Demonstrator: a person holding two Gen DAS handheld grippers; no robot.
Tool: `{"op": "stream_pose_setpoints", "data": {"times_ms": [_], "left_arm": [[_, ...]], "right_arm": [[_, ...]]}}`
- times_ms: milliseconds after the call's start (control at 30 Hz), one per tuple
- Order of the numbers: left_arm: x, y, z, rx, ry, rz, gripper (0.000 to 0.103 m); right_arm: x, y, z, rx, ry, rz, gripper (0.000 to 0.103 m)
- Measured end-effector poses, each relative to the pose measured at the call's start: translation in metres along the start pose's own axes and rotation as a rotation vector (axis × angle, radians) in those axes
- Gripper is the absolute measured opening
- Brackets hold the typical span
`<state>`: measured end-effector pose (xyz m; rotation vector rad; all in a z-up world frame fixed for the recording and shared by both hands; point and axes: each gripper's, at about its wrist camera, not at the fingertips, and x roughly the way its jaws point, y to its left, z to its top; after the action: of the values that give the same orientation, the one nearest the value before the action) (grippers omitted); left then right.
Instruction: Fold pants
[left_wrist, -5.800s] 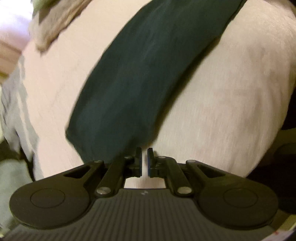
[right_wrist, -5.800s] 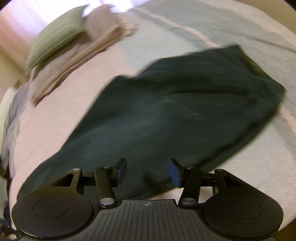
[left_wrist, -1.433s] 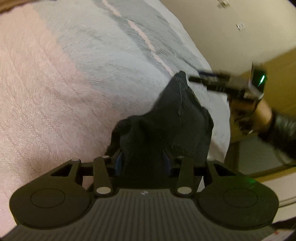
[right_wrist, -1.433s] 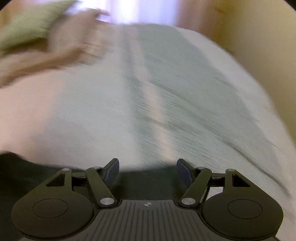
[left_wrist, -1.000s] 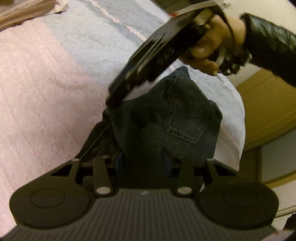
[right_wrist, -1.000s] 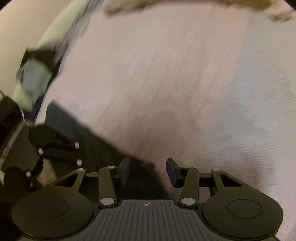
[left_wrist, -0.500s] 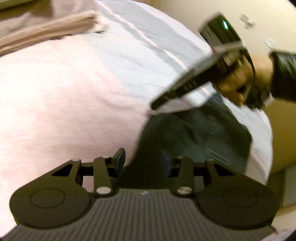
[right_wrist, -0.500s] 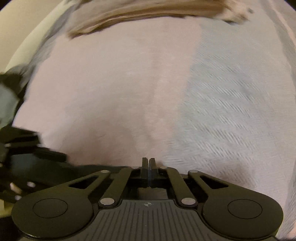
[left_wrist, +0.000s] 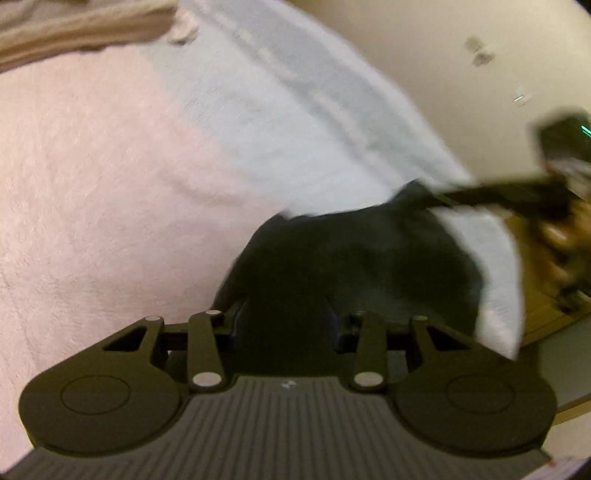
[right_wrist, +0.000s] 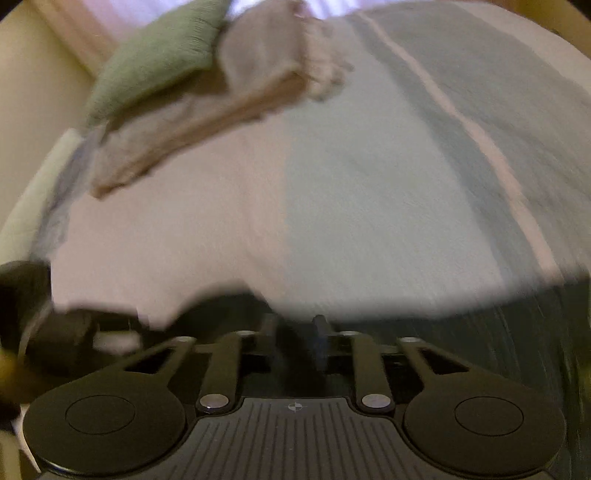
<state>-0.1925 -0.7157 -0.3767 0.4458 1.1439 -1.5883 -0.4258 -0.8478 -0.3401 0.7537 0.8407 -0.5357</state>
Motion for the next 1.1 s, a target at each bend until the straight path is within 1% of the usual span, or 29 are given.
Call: {"op": "stream_pose_setpoints", "data": {"times_ms": [33,67,133,200,267,300,367,433,500,567,600,633,667,700,733,800,833,967,1033,1100], "left_arm": [[0.007,0.007,-0.001,-0.003,0.013,0.031,0.036],[0.011,0.011,-0.002,0.001,0.024,0.045,0.036],[0.011,0.014,-0.005,0.028,0.04,0.063,0.036],[-0.003,0.01,-0.005,0.045,0.035,0.081,0.036],[-0.019,0.003,-0.004,0.063,0.027,0.111,0.036],[-0.026,-0.003,-0.002,0.068,0.019,0.119,0.036],[-0.041,-0.017,-0.003,0.074,0.009,0.103,0.036],[-0.042,-0.035,-0.003,0.091,0.01,0.065,0.036],[-0.026,-0.054,-0.002,0.124,0.033,0.028,0.036],[-0.003,-0.07,-0.002,0.171,0.051,-0.001,0.036],[0.013,-0.076,0.0,0.191,0.073,-0.011,0.036],[0.024,-0.082,0.0,0.206,0.092,-0.016,0.036],[0.031,-0.089,-0.001,0.233,0.102,-0.019,0.036],[0.034,-0.097,0.001,0.265,0.098,-0.036,0.036],[0.035,-0.106,0.002,0.292,0.089,-0.058,0.036],[0.045,-0.118,0.009,0.312,0.095,-0.07,0.036],[0.052,-0.121,0.012,0.311,0.102,-0.073,0.036],[0.081,-0.122,0.024,0.317,0.144,-0.054,0.036],[0.079,-0.124,0.023,0.352,0.15,-0.044,0.036],[0.067,-0.124,0.02,0.366,0.145,-0.026,0.036]], "right_arm": [[-0.004,-0.011,-0.012,0.024,0.006,-0.022,0.042],[-0.006,-0.023,-0.026,0.05,0.005,-0.056,0.042],[-0.011,-0.044,-0.043,0.068,0.016,-0.153,0.042],[-0.027,-0.06,-0.053,0.14,-0.032,-0.177,0.042],[-0.043,-0.063,-0.053,0.192,-0.073,-0.226,0.042],[-0.054,-0.06,-0.053,0.222,-0.116,-0.215,0.042],[-0.065,-0.053,-0.058,0.241,-0.177,-0.174,0.042],[-0.063,-0.049,-0.068,0.25,-0.198,-0.165,0.042],[-0.06,-0.066,-0.084,0.293,-0.174,-0.204,0.042],[-0.06,-0.085,-0.1,0.347,-0.179,-0.24,0.042],[-0.063,-0.097,-0.108,0.37,-0.178,-0.295,0.042],[-0.069,-0.106,-0.114,0.398,-0.186,-0.317,0.042],[-0.078,-0.116,-0.12,0.439,-0.206,-0.313,0.042],[-0.088,-0.124,-0.124,0.466,-0.228,-0.289,0.042],[-0.093,-0.127,-0.126,0.453,-0.238,-0.291,0.042],[-0.096,-0.13,-0.126,0.41,-0.234,-0.33,0.041],[-0.093,-0.136,-0.126,0.425,-0.232,-0.311,0.041],[-0.074,-0.158,-0.128,0.501,-0.232,-0.27,0.038],[-0.07,-0.156,-0.126,0.49,-0.233,-0.296,0.038],[-0.079,-0.144,-0.129,0.505,-0.26,-0.331,0.038]]}}
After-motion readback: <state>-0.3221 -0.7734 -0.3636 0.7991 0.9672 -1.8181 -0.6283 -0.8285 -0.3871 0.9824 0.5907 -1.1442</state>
